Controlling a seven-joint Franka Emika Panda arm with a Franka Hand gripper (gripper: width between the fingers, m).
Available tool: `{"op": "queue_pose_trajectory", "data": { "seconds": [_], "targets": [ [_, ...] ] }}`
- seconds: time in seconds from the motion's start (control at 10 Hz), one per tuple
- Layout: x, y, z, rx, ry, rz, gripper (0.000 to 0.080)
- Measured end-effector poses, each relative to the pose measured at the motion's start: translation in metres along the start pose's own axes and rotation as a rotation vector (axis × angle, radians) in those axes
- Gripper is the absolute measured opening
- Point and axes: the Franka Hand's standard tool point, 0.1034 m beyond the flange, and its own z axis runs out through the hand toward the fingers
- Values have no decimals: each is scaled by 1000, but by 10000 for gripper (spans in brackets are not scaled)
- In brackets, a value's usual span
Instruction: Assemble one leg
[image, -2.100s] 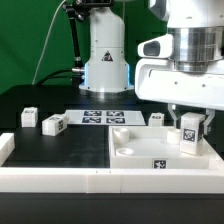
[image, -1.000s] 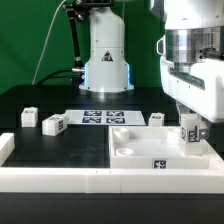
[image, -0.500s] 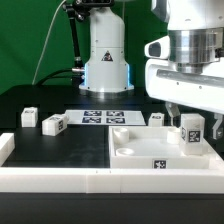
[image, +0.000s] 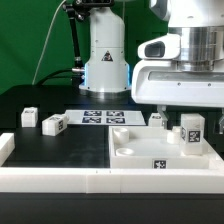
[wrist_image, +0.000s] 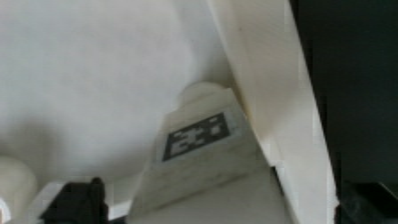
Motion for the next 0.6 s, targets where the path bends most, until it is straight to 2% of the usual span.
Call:
{"op": "queue_pose_trajectory", "data": {
  "seconds": [0.2, 0.4, 0.6],
  "targets": [
    [1, 4, 0, -6, -5, -241, 649],
    [1, 5, 0, -6, -6, -295, 649],
    [1, 5, 0, -5, -6, -288, 397]
  ]
}}
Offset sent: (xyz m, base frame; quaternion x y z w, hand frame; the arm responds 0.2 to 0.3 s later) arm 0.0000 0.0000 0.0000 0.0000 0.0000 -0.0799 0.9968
